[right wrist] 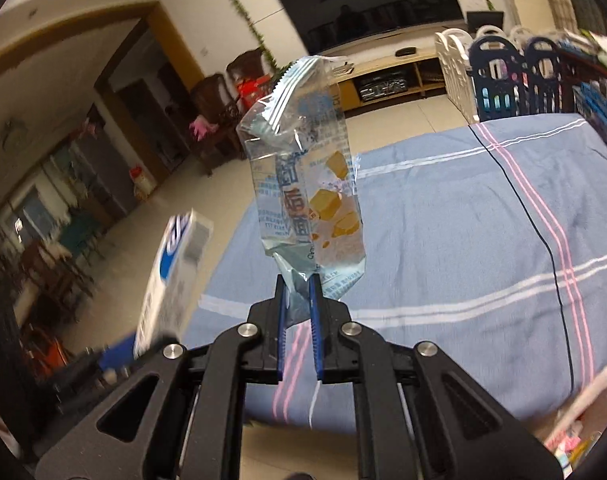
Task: Collect trash
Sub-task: 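Carry the snack bag and ointment box over the pink bin and open both grippers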
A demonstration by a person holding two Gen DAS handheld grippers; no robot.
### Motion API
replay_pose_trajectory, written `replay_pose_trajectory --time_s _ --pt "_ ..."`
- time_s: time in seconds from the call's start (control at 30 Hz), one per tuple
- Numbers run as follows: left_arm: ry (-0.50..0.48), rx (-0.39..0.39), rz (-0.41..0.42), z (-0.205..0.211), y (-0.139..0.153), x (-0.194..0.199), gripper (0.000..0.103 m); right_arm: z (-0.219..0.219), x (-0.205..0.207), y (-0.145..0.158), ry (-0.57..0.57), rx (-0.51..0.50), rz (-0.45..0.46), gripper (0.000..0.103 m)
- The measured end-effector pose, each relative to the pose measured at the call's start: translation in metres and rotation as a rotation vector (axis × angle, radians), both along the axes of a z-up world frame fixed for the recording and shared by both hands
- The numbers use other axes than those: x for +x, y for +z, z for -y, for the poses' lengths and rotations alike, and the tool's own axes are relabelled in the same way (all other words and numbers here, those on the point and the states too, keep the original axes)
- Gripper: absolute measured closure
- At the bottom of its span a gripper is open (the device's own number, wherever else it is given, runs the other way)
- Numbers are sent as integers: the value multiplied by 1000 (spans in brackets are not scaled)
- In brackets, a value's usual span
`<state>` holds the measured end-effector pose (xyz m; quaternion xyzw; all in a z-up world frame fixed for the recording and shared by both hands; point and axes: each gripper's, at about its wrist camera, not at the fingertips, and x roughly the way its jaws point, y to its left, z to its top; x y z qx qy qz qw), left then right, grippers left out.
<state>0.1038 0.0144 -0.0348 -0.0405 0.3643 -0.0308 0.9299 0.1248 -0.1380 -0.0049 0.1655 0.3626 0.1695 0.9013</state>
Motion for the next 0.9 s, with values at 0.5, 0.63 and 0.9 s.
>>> replay_pose_trajectory --time_s 0.5,0.63,0.9 --pt "-51 -10 -13 16 -18 -17 60 -6 -43 -15 0 -164 17 92" --pt "-68 -11 -21 13 -18 -15 60 4 -47 -5 -21 -159 55 92" --pt "-300 -43 8 66 -10 -25 60 113 -123 44 -140 -194 118 92"
